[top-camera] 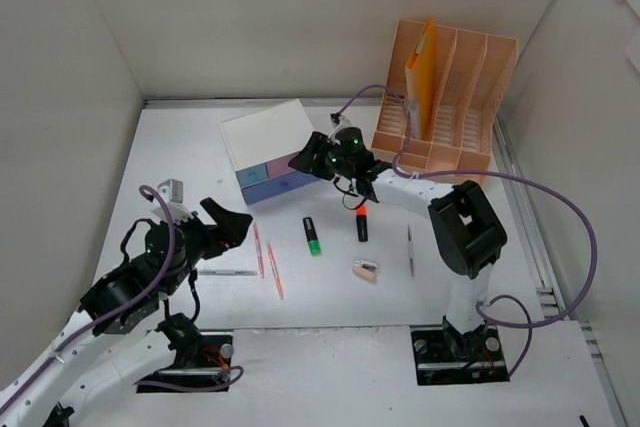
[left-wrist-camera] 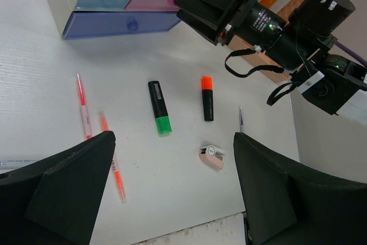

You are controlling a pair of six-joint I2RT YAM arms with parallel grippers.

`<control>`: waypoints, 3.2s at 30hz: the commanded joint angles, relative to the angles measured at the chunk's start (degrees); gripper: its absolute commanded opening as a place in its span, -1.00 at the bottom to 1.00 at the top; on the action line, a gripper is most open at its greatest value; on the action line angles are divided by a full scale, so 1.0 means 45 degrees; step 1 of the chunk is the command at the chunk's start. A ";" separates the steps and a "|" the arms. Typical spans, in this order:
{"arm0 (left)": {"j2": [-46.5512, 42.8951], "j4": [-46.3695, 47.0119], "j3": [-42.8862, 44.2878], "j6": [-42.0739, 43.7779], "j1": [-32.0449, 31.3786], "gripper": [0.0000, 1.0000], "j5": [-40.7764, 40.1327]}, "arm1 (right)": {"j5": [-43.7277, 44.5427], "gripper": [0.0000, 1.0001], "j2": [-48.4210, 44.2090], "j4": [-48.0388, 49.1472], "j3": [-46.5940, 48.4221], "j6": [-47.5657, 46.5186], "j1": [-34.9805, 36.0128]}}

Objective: Organize the desk

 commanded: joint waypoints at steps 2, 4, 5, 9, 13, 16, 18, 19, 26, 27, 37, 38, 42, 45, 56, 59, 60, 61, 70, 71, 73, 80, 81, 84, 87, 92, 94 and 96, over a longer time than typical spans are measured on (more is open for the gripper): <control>0.0015 0.0658 0.0131 0.0120 -0.0054 0.60 0.0060 | 0.0520 -0.08 0.0310 0.1184 0.0938 0.0069 0.0268; -0.0044 0.0638 0.0170 0.0120 -0.0054 0.61 0.0041 | 0.0578 -0.09 0.0505 0.1183 0.1094 0.0030 0.0249; -0.0063 0.0580 0.0170 0.0139 -0.0054 0.60 0.0021 | 0.0598 -0.10 0.0545 0.1183 0.1114 -0.0009 0.0229; -0.0200 0.0404 0.0268 0.0140 -0.0054 0.60 -0.0057 | 0.0696 -0.20 0.0623 0.1301 0.1251 -0.0205 0.0268; -0.0298 0.0423 0.0171 0.0100 -0.0054 0.60 -0.0057 | 0.0969 -0.33 0.0545 0.1437 0.1212 -0.0225 0.0249; -0.0259 0.0481 0.0151 0.0081 -0.0054 0.60 -0.0038 | 0.1204 -0.44 0.0506 0.1476 0.1212 -0.0321 0.0249; -0.0220 0.0540 0.0092 0.0081 -0.0054 0.60 -0.0018 | 0.1262 -0.57 0.0526 0.1515 0.1232 -0.0477 0.0248; -0.0220 0.0579 0.0092 0.0081 -0.0054 0.60 -0.0018 | 0.1262 -0.63 0.0506 0.1535 0.1212 -0.0517 0.0249; -0.0103 0.0833 0.0014 0.0062 -0.0054 0.60 0.0001 | 0.1009 -0.77 -0.0117 0.1594 0.0452 -0.0712 0.0210; -0.0122 0.0891 -0.0063 0.0061 -0.0054 0.60 0.0021 | 0.0970 -0.77 -0.0216 0.1594 0.0083 -0.0751 0.0229; -0.0045 0.1282 -0.0279 0.0100 -0.0054 0.60 0.0158 | 0.0950 -0.82 -0.1954 0.1711 -0.2048 -0.0869 0.0054; -0.0044 0.1321 -0.0298 0.0120 -0.0054 0.60 0.0177 | 0.0950 -0.82 -0.2148 0.1711 -0.2185 -0.0869 0.0034; 0.0015 0.1361 -0.0259 0.0159 -0.0171 0.60 0.0197 | 0.0950 -0.83 -0.2482 0.1730 -0.2772 -0.0888 0.0053; 0.0015 0.1361 -0.0259 0.0178 -0.0171 0.60 0.0197 | 0.0969 -0.83 -0.2618 0.1730 -0.2987 -0.0928 0.0053; 0.0132 0.1204 -0.0221 0.0042 -0.0171 0.60 0.0138 | 0.1028 -0.72 -0.3087 0.1497 -0.3475 -0.0909 -0.0005; 0.0365 0.1107 -0.0143 -0.0017 -0.0171 0.60 0.0177 | 0.0814 -0.11 -0.3088 0.1613 -0.3475 -0.0869 -0.0005; 0.0463 0.1107 -0.0104 -0.0017 -0.0171 0.61 0.0177 | 0.0736 0.12 -0.3088 0.1632 -0.3475 -0.0869 -0.0005; 0.0522 0.1087 -0.0084 -0.0036 -0.0171 0.61 0.0197 | 0.0716 0.23 -0.3146 0.1575 -0.3417 -0.0946 0.0014; 0.0990 0.0951 0.0033 -0.0173 -0.0171 0.62 0.0099 | 0.0461 0.64 -0.4784 -0.0100 -0.3651 -0.3285 0.0424; 0.1107 0.0892 0.0014 -0.0192 -0.0171 0.62 0.0138 | 0.0462 0.56 -0.5077 -0.0434 -0.3690 -0.3639 0.0695; 0.1244 0.0814 0.0014 -0.0251 -0.0171 0.61 0.0177 | 0.0481 0.48 -0.5975 -0.1586 -0.3768 -0.4907 0.0989; 0.1850 0.0697 0.0053 -0.0192 -0.0171 -0.33 0.0450 | 0.2506 -1.00 -0.8555 -0.5934 -0.3849 -0.9299 0.1089; 0.1889 0.0735 0.0014 -0.0192 -0.0171 -0.46 0.0451 | 0.2551 -1.00 -0.8518 -0.6525 -0.3692 -0.9577 0.0934; 0.2143 0.0891 -0.0103 -0.0154 -0.0171 -0.47 0.0703 | 0.2435 -0.78 -0.8185 -0.8069 -0.3416 -0.9717 -0.0256; 0.2396 0.1067 -0.0103 -0.0173 -0.0171 -0.06 0.0841 | 0.2277 0.13 -0.8049 -0.8601 -0.3883 -0.9736 -0.1078; 0.2514 0.1029 -0.0045 -0.0115 -0.0171 0.26 0.0978 | 0.2396 0.49 -0.7582 -0.8699 -0.4061 -0.9717 -0.1177; 0.2418 0.0951 -0.0025 -0.0134 -0.0171 0.29 0.0978 | 0.2724 0.48 -0.7289 -0.8680 -0.3964 -0.9523 -0.1158; 0.2358 0.0892 -0.0142 -0.0212 -0.0171 0.30 0.0978 | 0.3058 0.42 -0.6586 -0.8661 -0.3652 -0.8918 -0.1138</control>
